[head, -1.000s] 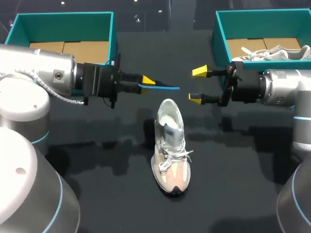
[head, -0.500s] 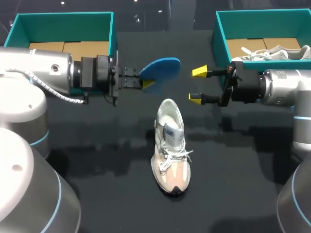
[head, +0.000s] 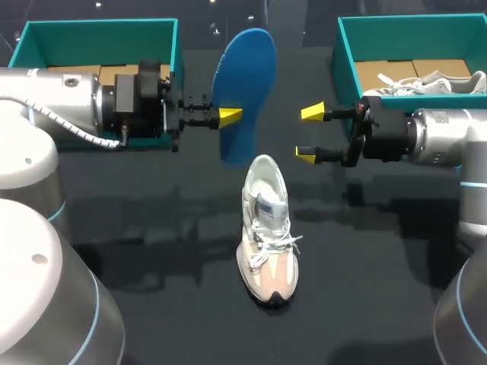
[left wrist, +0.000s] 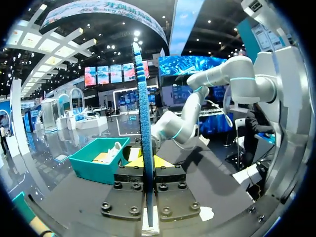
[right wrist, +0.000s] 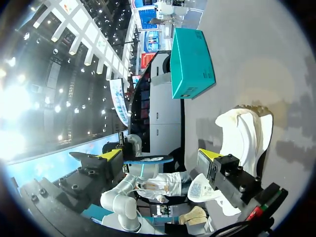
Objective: Take the shoe out of the shoebox, open the shoe tongue, remove and reinsert the insole, then place the shoe into the shoebox
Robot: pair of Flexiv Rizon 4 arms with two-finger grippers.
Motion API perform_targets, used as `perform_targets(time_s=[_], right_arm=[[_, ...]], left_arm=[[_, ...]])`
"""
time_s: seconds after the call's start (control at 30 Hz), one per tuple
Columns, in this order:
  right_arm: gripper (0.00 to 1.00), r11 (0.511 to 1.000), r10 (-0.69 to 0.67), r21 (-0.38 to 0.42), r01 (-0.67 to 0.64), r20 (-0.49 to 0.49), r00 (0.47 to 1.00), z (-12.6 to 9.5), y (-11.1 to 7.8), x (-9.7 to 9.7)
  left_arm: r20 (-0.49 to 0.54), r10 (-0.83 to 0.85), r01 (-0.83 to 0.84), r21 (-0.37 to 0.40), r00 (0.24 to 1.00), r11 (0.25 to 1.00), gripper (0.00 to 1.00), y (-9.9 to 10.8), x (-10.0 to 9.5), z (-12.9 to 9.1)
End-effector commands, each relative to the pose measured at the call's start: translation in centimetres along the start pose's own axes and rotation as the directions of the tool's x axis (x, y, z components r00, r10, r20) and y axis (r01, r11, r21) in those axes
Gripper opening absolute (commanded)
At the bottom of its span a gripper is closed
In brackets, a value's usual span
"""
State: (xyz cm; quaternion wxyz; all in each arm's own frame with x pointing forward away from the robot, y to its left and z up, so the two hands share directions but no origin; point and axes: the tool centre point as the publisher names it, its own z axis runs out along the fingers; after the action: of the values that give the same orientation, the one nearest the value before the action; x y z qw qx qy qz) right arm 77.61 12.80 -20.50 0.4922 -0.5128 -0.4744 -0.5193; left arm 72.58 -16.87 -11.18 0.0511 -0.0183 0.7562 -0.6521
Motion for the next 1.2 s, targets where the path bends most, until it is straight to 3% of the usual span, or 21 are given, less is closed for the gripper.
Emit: perform_targets(time_s=[0.03, 0.2, 0.4, 0.6, 0.87, 1.03, 1.2], right_arm=[[1.0, 1.0, 0.001, -0.001, -0.001, 0.002, 1.0, 0.0, -0.1, 0.0], [1.0, 1.0, 0.001, -0.001, -0.001, 0.002, 1.0, 0.0, -0.1, 0.0], [1.0, 1.0, 0.001, -0.001, -0.001, 0.002, 1.0, 0.0, -0.1, 0.0], [1.0, 1.0, 0.001, -0.001, -0.001, 0.002, 1.0, 0.0, -0.1, 0.0], [1.0, 1.0, 0.001, -0.001, -0.001, 0.002, 1.0, 0.0, -0.1, 0.0], [1.0, 1.0, 0.001, -0.001, -0.001, 0.002, 1.0, 0.0, -0.1, 0.0], [1.0, 1.0, 0.001, -0.001, -0.001, 0.002, 1.0, 0.0, -0.1, 0.0]], left_arm=[[-0.022, -0.328, 0.328, 0.073, 0.945, 0.942, 0.0, -0.3, 0.1, -0.2], [-0.058, -0.483, 0.486, 0.089, 0.874, 0.869, 0.0, -0.5, -0.2, -0.1], [-0.128, -0.692, 0.703, 0.096, 0.711, 0.705, 0.0, -1.3, -0.5, -0.1], [-0.15, -0.829, 0.842, 0.055, 0.539, 0.537, 0.0, -1.4, -0.9, -0.1], [-0.152, -0.937, 0.946, -0.032, 0.314, 0.322, 0.0, 0.7, -1.7, 0.5], [-0.163, -0.975, 0.982, -0.091, 0.152, 0.168, 0.0, 3.0, -2.6, 1.4], [-0.169, -0.985, 0.995, -0.086, 0.035, 0.05, 0.0, 4.5, -3.6, 2.2]])
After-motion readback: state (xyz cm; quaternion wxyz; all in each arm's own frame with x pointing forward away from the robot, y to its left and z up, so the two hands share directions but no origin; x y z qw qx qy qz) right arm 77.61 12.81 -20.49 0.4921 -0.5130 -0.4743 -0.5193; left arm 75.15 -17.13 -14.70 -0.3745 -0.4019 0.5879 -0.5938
